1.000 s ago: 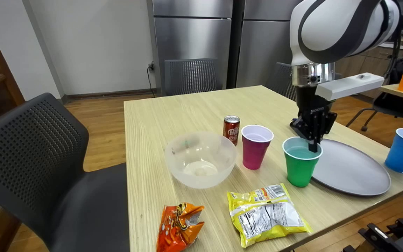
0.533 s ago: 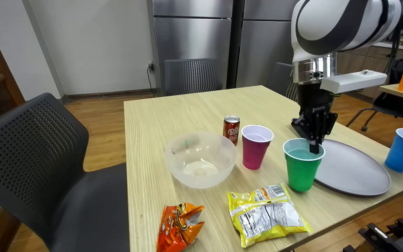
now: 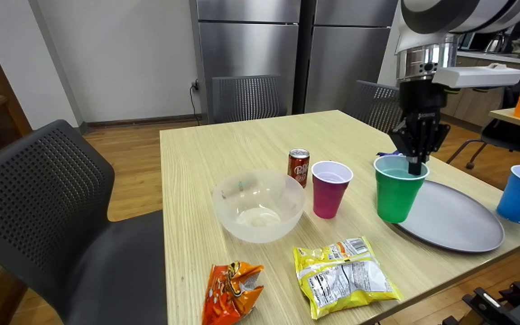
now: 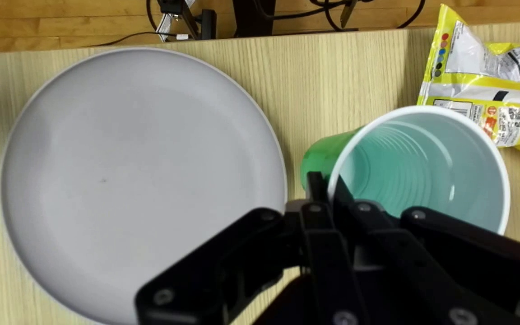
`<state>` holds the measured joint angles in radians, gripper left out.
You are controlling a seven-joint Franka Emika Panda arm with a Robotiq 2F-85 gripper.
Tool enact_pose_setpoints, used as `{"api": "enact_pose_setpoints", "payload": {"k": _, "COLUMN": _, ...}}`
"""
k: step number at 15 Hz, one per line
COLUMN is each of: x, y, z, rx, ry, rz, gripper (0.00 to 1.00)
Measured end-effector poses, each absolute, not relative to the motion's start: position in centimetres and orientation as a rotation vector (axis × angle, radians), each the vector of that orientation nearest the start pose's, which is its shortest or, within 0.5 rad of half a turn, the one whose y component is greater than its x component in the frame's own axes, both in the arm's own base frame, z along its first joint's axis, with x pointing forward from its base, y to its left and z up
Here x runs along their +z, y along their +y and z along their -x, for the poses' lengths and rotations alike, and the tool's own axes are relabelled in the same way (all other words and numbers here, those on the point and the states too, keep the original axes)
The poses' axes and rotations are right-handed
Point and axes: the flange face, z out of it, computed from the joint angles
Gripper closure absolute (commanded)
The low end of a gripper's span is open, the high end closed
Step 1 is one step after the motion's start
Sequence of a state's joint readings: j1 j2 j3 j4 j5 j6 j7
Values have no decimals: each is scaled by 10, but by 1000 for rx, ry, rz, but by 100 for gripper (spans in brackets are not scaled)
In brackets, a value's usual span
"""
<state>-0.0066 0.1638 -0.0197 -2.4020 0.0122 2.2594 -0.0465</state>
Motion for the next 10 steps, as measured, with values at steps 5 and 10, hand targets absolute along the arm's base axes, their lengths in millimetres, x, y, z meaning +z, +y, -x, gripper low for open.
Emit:
{"api": "enact_pose_setpoints", "payload": {"k": 5, "x": 238, "y": -53, "z": -463, "rx": 435, "ry": 129, "rz": 3080, "gripper": 99}}
{"api": "enact_pose_setpoints", "payload": {"k": 10, "x": 247, "y": -99, "z": -466, "rx": 388, "ry": 295, "rz": 3059, "gripper": 99}}
